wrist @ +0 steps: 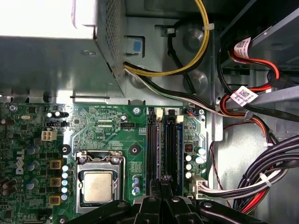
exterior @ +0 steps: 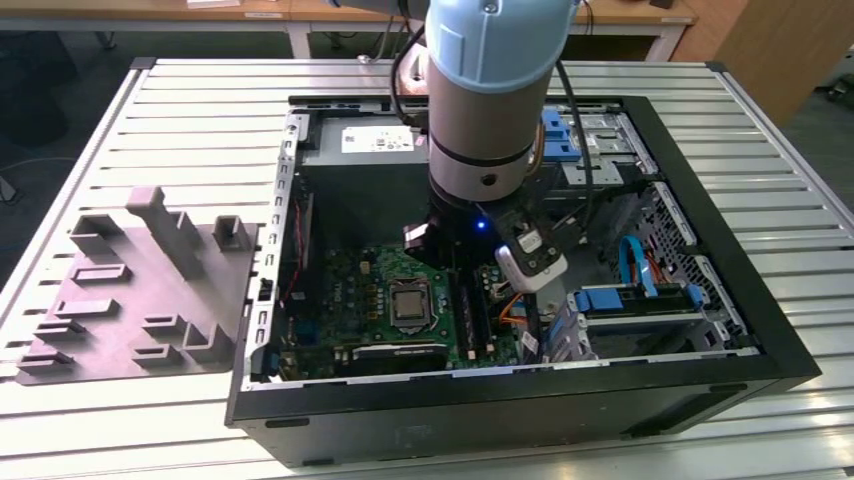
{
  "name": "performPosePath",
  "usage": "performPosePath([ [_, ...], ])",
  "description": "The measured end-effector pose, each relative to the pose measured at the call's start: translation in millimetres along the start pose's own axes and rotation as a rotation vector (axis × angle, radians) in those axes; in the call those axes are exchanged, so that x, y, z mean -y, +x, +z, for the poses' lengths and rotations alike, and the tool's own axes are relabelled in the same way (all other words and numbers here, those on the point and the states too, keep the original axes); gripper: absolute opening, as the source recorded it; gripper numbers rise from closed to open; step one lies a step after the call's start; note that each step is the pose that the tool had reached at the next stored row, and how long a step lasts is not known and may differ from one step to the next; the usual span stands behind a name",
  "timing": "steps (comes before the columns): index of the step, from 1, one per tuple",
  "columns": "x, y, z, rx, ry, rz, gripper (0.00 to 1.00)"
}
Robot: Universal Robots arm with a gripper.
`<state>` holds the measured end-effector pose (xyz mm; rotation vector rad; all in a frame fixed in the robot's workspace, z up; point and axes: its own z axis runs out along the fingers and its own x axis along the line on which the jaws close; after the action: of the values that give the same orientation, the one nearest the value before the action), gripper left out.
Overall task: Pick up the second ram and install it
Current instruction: 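Insert the second ram into the second slot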
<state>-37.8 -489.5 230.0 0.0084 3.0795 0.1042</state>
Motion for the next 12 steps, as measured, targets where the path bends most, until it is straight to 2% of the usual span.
performPosePath([
  [12, 0.1, -2.1, 1.8, 0.0000, 0.0002, 0.001, 0.11],
])
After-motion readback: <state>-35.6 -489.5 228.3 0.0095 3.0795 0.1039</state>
